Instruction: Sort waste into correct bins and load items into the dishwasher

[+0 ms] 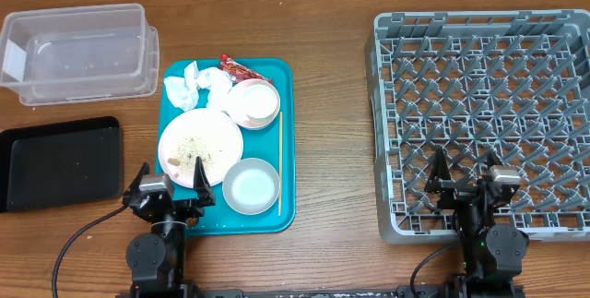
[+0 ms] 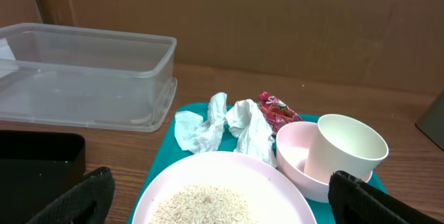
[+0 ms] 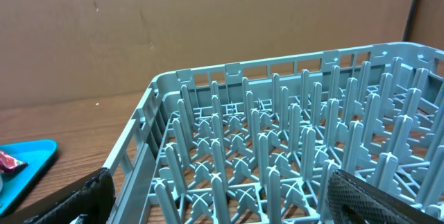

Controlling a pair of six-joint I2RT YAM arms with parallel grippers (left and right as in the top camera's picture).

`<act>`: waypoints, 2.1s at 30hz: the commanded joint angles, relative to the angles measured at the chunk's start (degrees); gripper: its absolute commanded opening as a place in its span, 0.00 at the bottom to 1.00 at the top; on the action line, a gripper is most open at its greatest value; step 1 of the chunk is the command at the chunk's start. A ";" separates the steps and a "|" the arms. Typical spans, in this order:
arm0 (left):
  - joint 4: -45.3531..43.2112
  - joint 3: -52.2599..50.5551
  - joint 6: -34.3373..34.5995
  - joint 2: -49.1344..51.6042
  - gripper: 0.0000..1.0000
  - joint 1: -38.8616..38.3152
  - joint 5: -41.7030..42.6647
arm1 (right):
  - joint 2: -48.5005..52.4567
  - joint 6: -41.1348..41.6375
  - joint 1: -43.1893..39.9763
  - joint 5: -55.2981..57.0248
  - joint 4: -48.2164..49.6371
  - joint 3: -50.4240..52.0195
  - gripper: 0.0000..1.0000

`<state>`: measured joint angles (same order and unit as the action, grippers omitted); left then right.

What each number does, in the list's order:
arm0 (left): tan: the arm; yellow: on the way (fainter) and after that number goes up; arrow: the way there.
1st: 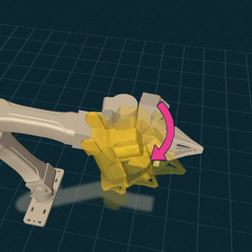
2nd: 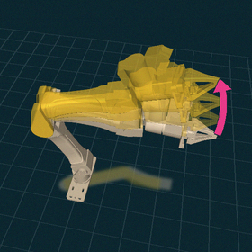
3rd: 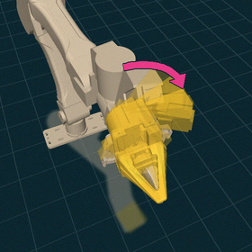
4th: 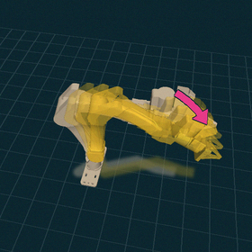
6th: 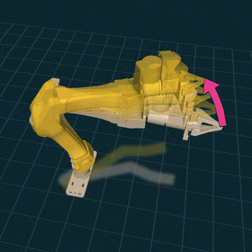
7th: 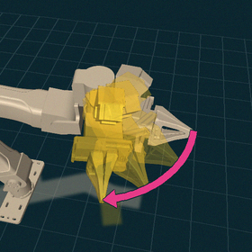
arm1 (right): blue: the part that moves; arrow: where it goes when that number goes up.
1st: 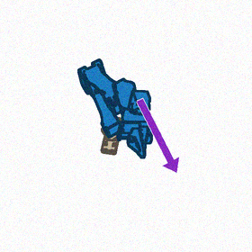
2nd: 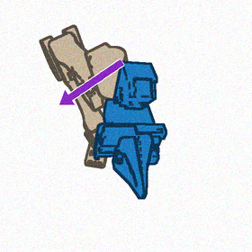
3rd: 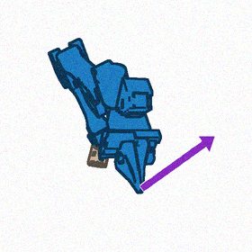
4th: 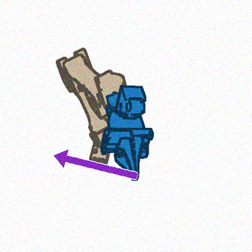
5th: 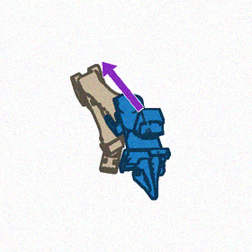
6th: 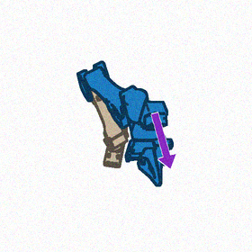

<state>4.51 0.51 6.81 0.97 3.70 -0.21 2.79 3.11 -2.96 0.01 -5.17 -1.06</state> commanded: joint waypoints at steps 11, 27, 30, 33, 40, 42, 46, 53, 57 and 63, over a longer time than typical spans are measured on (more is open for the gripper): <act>-0.04 -0.22 -1.51 -0.66 1.00 -0.39 -0.22 | -0.59 -0.13 -0.11 -0.15 0.33 0.59 1.00; -0.04 -0.22 -1.51 -0.66 1.00 -0.39 -0.20 | -0.59 -0.13 -0.11 -0.15 0.33 0.59 1.00; -0.04 -0.22 -1.51 -0.66 1.00 -0.39 -0.20 | -0.59 -0.13 -0.11 -0.15 0.33 0.59 1.00; -0.04 -0.22 -1.51 -0.66 1.00 -0.39 -0.22 | -0.59 -0.15 -0.11 -0.15 0.33 0.59 1.00; -0.04 -0.22 -1.51 -0.66 1.00 -0.39 -0.20 | -0.59 -0.13 -0.11 -0.15 0.33 0.59 1.00; -0.04 -0.22 -1.51 -0.66 1.00 -0.39 -0.22 | -0.59 -0.13 -0.11 -0.15 0.33 0.59 1.00; -0.04 -0.22 -1.51 -0.66 1.00 -0.39 -0.22 | -0.59 -0.13 -0.11 -0.15 0.33 0.59 1.00; -0.07 -0.22 -1.51 -0.66 1.00 -0.39 -0.24 | -0.59 -0.13 -0.11 -0.15 0.33 0.59 1.00; -1.05 -0.22 -0.39 -0.66 1.00 -0.39 0.33 | -0.59 -0.13 -0.11 -0.15 0.33 0.59 1.00; -10.62 -0.22 22.14 -0.66 1.00 -0.42 17.79 | -0.59 -0.13 -0.11 -0.15 0.33 0.59 1.00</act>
<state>-3.29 0.47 16.10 0.97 3.73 7.68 2.79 3.14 -2.98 0.01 -5.23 -1.06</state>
